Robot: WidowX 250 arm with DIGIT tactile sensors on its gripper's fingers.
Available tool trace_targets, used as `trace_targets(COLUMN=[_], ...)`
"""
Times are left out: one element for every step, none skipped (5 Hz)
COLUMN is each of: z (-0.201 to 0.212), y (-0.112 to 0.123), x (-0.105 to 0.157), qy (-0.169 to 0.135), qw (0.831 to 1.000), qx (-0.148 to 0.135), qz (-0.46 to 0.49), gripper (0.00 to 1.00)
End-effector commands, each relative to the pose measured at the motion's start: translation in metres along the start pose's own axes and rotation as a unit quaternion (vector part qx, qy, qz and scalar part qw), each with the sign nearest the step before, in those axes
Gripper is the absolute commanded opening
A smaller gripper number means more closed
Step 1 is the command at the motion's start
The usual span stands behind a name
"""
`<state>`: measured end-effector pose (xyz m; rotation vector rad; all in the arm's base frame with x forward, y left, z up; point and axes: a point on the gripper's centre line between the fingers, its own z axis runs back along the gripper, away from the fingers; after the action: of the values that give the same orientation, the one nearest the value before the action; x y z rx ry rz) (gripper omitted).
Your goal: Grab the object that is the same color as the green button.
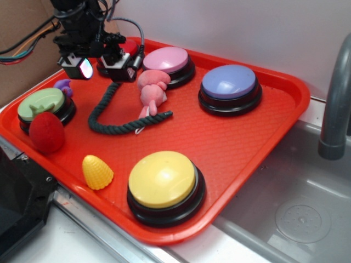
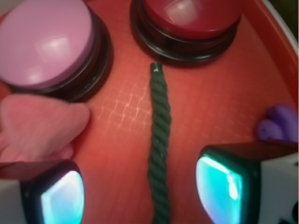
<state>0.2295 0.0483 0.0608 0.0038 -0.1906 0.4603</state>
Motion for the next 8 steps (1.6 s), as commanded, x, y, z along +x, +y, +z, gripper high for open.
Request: trace_targets(z=[-0.033, -0.037, -0.032, -0.031, -0.031, -0.03, -0.026, -0.004], y=[0.017, 0.014, 0.015, 0.017, 0.016, 0.017, 0.017, 0.015], x=[0.014, 0.014, 0.014, 0.017, 0.018, 0.021, 0.022, 0.023], qy=[0.023, 0.032, 0.016, 0.013, 0.012, 0.017, 0.016, 0.012], qw=[0.999, 0.999, 0.999, 0.999, 0.999, 0.999, 0.999, 0.999], qx=[0.034, 0.031, 0.026, 0.03, 0.032, 0.027, 0.025, 0.017], qz=[0.018, 0.016, 0.031, 0.041, 0.04, 0.038, 0.036, 0.048], gripper=[1.0, 1.0, 0.0, 0.0, 0.0, 0.0, 0.0, 0.0])
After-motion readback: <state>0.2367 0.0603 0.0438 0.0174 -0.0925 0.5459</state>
